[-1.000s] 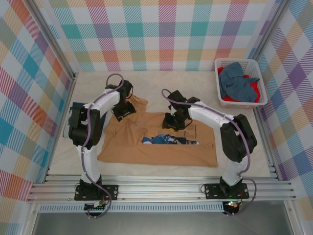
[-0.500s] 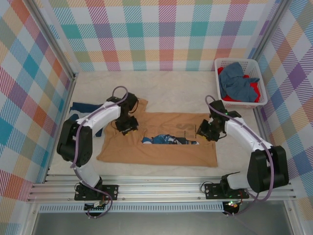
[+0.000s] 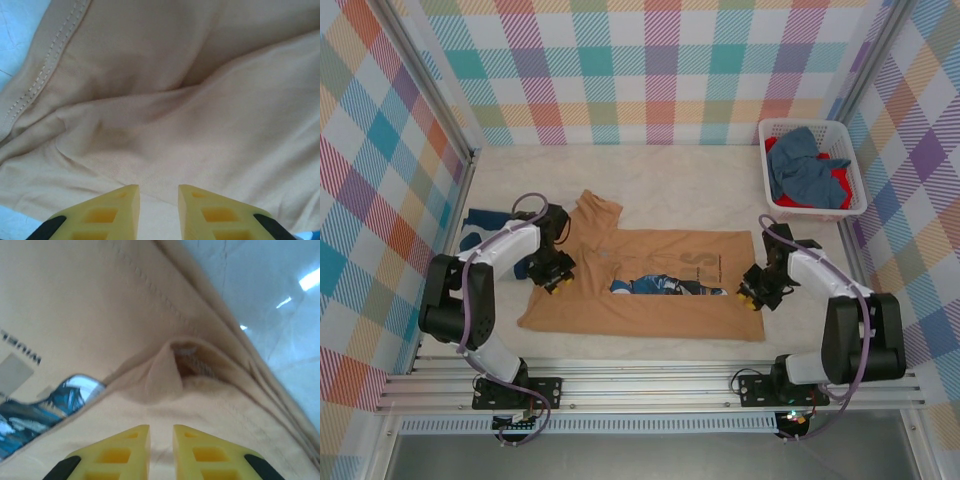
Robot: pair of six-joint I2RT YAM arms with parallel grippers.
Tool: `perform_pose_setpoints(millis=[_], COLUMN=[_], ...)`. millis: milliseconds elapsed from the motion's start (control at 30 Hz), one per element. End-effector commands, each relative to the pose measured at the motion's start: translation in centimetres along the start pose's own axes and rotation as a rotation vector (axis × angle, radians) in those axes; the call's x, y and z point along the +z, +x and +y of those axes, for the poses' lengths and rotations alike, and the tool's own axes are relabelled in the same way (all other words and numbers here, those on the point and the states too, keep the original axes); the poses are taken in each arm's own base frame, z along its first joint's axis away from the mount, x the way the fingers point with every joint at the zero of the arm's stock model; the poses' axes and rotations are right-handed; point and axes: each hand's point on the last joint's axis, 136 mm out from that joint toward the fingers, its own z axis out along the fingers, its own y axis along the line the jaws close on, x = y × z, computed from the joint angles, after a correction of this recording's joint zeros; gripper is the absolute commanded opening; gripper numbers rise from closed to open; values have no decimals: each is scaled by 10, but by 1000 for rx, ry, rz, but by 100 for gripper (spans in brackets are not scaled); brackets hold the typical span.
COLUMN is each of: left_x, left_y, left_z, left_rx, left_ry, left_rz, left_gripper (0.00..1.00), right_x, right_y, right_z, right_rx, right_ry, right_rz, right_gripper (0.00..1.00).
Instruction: Fold and stack the t-shirts
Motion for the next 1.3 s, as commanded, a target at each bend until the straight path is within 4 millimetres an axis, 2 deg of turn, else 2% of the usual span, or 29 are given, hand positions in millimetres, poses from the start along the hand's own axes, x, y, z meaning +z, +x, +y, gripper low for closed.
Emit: perform_pose_setpoints(millis=[0, 67, 133, 200, 300, 467, 800, 867, 967, 1033, 1133, 1200, 1267], left_x=[7, 8, 12, 12, 17, 37, 46, 37, -1, -33, -67, -78, -78], left_y=[-3, -4, -4, -5, -7, -7, -6, -8, -19, -31, -52, -64, -76], left_z=[9, 10, 12, 12, 16, 27, 34, 31, 15, 2, -21, -41, -66], left_rx=[-20, -13, -12, -12, -13, -48, -49, -53, -32, -27, -25, -25, -14], left_ry=[-31, -39, -46, -47, -67, -106, -128, -107, -42, 6, 76, 139, 204], left_rz=[-7, -9, -5, -11, -13, 22, 28, 11, -64, -136, -220, -244, -235], left_gripper=[27, 27, 26, 26, 26, 25, 24, 25, 31, 37, 43, 44, 43], right_x=[0, 2, 11, 17, 13, 4, 7, 3, -26, -51, -76, -81, -73], right_y=[-21, -29, -32, -33, -39, -46, -51, -53, -59, -63, -64, -66, -69], right_z=[12, 5, -8, -19, -22, -21, -22, -19, 3, 28, 63, 81, 97], right_rx=[18, 30, 72, 109, 113, 77, 29, 0, -108, -223, -386, -450, -479], right_ry=[-27, 17, 55, 76, 69, 83, 112, 108, 73, 51, 62, 74, 55], right_rz=[-42, -50, -19, 4, -32, -66, -61, -69, -171, -263, -360, -391, -371], right_gripper=[22, 19, 7, 1, 2, 0, 3, 5, 12, 18, 22, 24, 27])
